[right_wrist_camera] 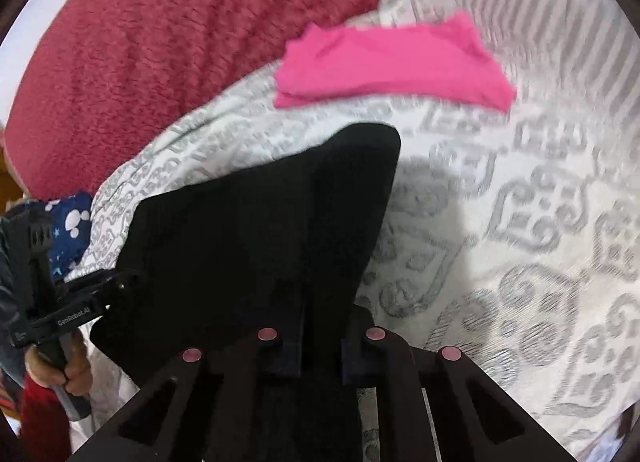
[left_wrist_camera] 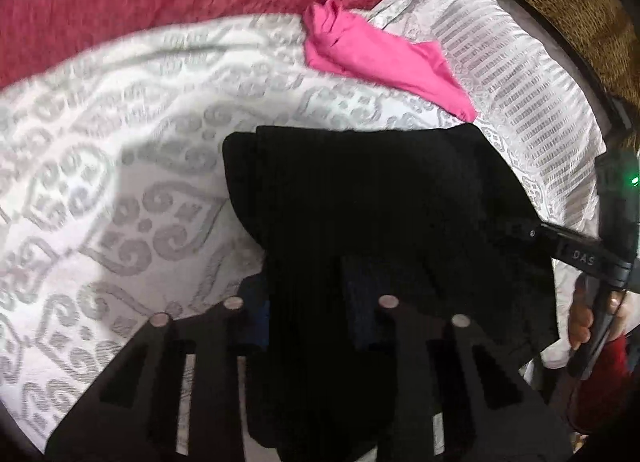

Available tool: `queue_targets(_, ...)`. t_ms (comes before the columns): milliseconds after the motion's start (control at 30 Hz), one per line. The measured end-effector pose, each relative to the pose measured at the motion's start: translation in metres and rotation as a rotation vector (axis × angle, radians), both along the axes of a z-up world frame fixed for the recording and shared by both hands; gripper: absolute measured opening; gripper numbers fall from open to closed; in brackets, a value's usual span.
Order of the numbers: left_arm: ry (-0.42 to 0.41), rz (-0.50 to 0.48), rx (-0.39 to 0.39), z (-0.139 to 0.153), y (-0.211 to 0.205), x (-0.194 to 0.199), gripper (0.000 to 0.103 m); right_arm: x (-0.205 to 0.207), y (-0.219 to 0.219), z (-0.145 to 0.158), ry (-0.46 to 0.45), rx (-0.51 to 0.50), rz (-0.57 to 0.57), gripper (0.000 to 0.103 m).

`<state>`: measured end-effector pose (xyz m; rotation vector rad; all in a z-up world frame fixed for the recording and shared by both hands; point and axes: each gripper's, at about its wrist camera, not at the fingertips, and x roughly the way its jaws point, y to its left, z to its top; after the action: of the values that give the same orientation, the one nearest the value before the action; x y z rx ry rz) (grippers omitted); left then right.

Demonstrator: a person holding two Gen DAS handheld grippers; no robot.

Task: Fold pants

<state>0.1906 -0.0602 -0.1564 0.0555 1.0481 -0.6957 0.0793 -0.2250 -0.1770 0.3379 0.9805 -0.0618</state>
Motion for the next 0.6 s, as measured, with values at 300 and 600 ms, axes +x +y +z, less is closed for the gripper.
queue_targets(300, -0.128, -0.043, -0.028, 0.057, -0.025, -0.015, 0.023, -0.017, -0.012, 0.060, -0.131, -0.078, 0.009, 0.011)
queue_targets(600, -0.307, -0.108, 0.004, 0.115, -0.114, 0.034, 0.023, 0.025, -0.078, 0.116, -0.244, -0.143, -0.034, 0.011)
